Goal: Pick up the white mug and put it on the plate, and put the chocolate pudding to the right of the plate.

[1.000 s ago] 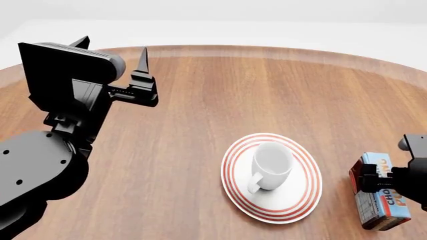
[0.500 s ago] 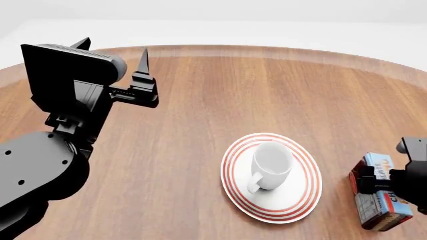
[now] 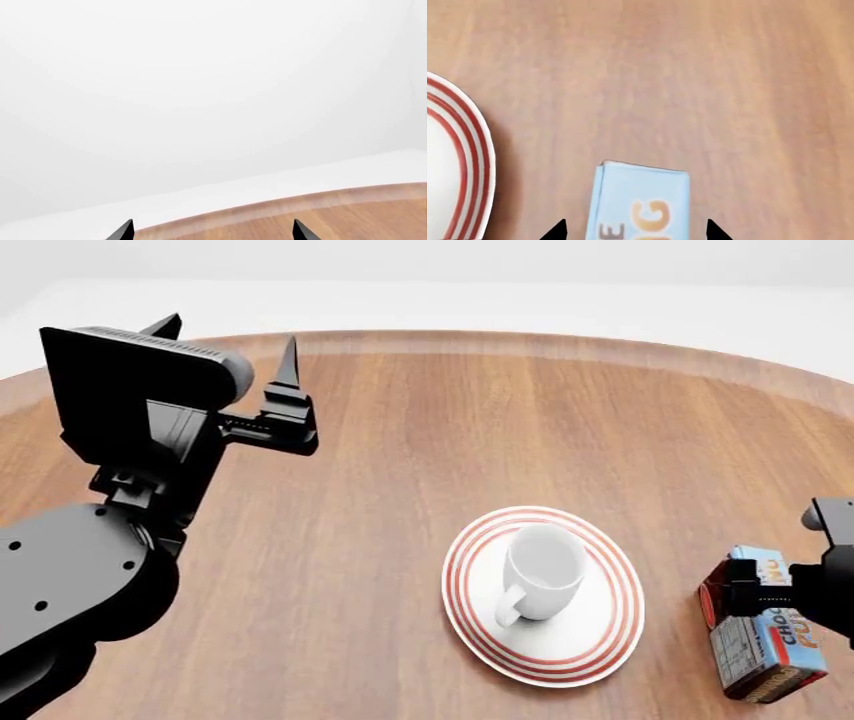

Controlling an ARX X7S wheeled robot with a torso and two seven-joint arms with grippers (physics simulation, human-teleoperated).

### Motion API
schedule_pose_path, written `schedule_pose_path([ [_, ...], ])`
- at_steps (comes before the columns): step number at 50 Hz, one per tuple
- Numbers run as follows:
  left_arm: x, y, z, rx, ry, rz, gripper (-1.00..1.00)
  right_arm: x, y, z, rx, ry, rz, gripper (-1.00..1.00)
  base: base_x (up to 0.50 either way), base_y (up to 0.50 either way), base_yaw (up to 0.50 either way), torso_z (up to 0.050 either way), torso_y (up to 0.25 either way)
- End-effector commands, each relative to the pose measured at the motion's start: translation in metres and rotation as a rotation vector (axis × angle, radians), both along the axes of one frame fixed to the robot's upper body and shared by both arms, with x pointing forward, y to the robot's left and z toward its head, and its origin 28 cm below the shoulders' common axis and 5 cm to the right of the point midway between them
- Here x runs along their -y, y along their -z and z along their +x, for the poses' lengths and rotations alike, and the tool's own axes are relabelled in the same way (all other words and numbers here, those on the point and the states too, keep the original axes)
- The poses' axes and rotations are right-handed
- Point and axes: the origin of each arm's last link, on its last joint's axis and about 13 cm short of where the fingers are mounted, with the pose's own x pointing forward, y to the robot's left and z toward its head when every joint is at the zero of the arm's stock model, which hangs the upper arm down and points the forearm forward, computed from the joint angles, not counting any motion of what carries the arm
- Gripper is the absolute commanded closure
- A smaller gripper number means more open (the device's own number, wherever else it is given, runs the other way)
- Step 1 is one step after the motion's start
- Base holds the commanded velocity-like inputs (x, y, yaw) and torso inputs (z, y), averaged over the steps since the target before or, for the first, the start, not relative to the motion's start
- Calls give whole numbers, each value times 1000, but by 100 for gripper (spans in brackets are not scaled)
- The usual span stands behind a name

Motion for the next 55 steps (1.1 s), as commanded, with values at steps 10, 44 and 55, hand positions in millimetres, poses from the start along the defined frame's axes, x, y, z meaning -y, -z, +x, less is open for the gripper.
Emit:
schedule_pose_path([
  [10,1,-7,-2,34,29,-5,-100,-6,-56,2,67,-31,-56,-100,0,0,0,0,0],
  [44,0,-5,-3,37,35,-13,-100,-20,-170,5,419,-141,-202,-100,0,0,0,0,0],
  [55,-1,-4,-2,36,29,-16,-100,-18,-178,-3,499,-103,-243,-100,0,0,0,0,0],
])
